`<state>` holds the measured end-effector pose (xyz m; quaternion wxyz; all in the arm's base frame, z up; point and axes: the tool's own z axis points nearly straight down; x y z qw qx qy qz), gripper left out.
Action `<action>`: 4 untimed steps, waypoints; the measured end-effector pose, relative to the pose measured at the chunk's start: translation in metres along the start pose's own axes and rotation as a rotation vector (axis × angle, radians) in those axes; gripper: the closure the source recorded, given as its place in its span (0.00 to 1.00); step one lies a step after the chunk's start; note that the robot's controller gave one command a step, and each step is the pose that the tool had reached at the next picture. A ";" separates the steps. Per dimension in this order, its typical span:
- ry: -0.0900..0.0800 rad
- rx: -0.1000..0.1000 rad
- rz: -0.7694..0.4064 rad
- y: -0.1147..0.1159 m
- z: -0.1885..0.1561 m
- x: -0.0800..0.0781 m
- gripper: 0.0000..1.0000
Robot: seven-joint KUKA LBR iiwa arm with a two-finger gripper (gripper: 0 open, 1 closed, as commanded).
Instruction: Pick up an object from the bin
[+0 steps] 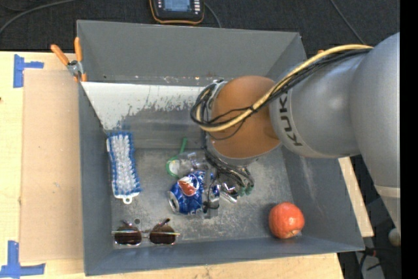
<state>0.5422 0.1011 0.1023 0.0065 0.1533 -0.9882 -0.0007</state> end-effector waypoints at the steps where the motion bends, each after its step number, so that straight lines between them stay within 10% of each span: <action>1: -0.024 0.005 -0.201 -0.006 0.033 -0.023 0.00; 2: -0.005 0.000 0.098 -0.012 0.032 -0.013 1.00; 4: -0.002 -0.001 0.099 -0.012 0.025 -0.011 1.00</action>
Offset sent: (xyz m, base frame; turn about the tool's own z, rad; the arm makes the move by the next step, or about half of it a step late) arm 0.0151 -0.0088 -0.0323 0.0968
